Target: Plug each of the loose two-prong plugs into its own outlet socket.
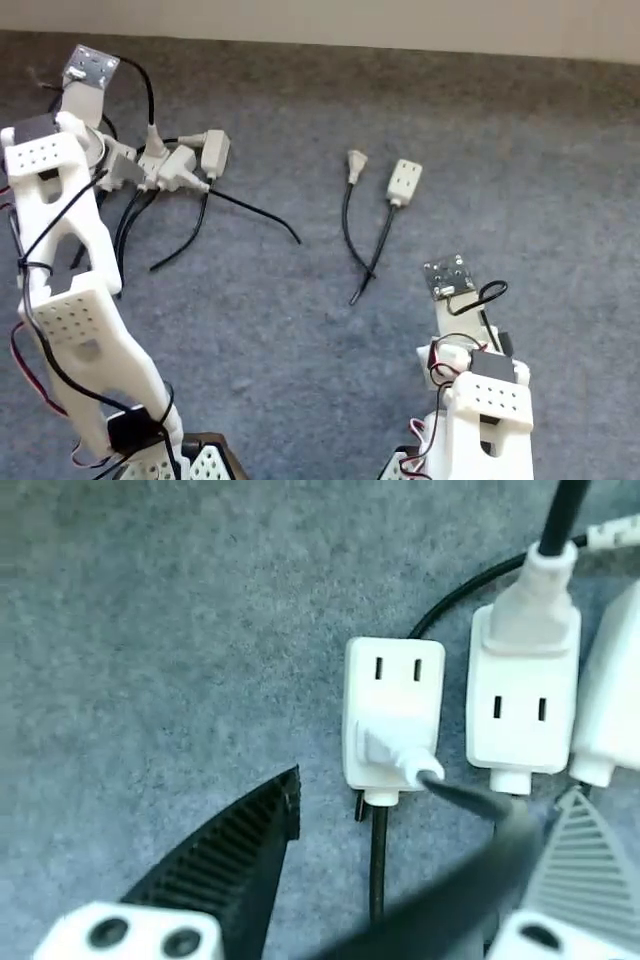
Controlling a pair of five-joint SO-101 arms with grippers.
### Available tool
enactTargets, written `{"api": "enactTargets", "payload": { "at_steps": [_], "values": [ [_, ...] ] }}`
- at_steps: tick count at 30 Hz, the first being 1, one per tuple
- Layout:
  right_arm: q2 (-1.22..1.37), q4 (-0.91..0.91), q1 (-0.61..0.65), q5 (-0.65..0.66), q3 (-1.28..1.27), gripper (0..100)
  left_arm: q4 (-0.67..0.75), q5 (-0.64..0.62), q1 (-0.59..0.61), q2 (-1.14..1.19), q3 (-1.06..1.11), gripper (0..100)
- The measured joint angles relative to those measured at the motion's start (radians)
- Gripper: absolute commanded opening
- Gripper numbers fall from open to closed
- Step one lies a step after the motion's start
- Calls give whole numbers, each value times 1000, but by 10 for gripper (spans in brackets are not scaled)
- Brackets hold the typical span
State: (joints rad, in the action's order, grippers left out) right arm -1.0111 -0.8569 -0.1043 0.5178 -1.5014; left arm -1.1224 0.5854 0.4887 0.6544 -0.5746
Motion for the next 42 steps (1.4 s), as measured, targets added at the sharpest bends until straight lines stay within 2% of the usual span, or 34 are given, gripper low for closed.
{"api": "enactTargets", "payload": {
  "at_steps": [5, 9, 14, 18, 22, 26, 31, 36, 42],
  "values": [
    [2, 0, 0, -21, 0, 372, -120, 0, 5, -84, -121, 364],
    [3, 2, 0, -48, 0, 372, -181, 0, -46, -176, -224, 364],
    [0, 2, 0, -52, 0, 372, -187, -60, -192, -269, -319, 364],
    [0, 2, 0, -52, 0, 372, -187, -83, -371, -281, -331, 364],
    [0, 2, 0, -52, 0, 372, -187, -101, -559, -199, -281, 345],
    [0, 2, 0, -52, 0, 372, -164, -147, -686, -46, -275, 326],
    [0, 9, -28, -52, -2, 372, -120, -153, -755, 86, -275, 326],
    [0, 94, -121, -133, -3, 372, -117, -153, -779, 126, -269, 326],
    [0, 110, -130, -144, -3, 372, -117, -193, -887, 180, -267, 326]
  ]
}}
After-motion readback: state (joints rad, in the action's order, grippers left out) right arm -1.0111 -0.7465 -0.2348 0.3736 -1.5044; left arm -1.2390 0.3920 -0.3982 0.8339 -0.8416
